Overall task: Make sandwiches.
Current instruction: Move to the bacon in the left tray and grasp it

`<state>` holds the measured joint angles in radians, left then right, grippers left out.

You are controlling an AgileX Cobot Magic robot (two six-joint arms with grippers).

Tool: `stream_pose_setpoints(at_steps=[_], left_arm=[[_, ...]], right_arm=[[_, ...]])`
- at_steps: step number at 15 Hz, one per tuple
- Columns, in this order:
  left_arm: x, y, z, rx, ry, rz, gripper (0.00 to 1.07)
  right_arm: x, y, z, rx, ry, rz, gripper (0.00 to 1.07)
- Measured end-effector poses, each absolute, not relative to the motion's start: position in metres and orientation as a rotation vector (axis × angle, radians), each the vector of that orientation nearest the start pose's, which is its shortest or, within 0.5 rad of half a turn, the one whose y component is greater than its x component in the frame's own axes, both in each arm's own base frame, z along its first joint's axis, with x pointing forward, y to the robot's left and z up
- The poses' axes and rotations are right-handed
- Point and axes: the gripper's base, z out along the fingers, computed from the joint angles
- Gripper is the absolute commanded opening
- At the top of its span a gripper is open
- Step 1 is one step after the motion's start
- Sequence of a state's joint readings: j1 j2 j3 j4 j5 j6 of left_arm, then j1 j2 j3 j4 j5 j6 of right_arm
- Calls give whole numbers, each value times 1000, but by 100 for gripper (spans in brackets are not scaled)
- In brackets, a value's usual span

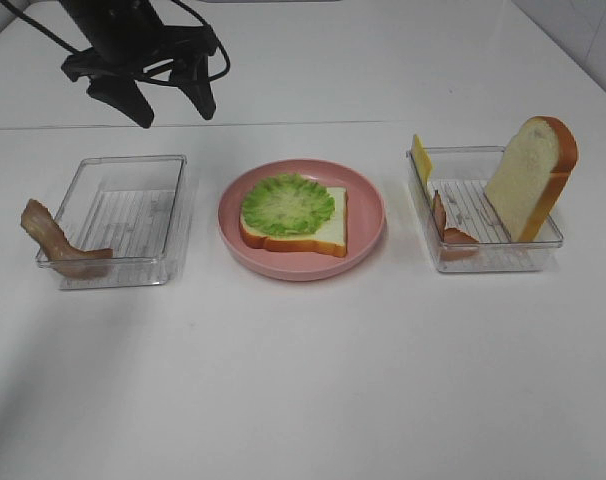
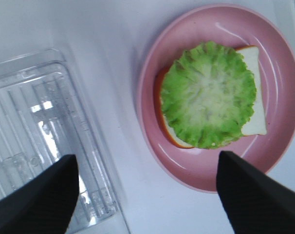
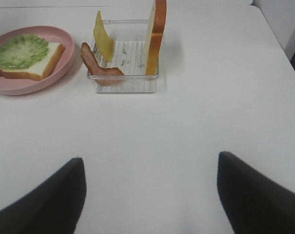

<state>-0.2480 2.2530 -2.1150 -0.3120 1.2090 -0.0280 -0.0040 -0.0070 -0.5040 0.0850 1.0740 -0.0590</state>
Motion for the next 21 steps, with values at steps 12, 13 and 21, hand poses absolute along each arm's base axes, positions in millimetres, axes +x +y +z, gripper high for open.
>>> stream_pose_setpoints(at_steps=[12, 13, 21], left_arm=[[413, -82, 257, 91, 2948, -65, 74], [409, -72, 247, 40, 2991, -55, 74], [391, -48, 200, -67, 3123, -20, 74]], right_arm=[[-7, 8, 278, -62, 2043, 79, 71], [-7, 8, 278, -62, 2043, 79, 71], [-7, 8, 278, -62, 2043, 79, 71]])
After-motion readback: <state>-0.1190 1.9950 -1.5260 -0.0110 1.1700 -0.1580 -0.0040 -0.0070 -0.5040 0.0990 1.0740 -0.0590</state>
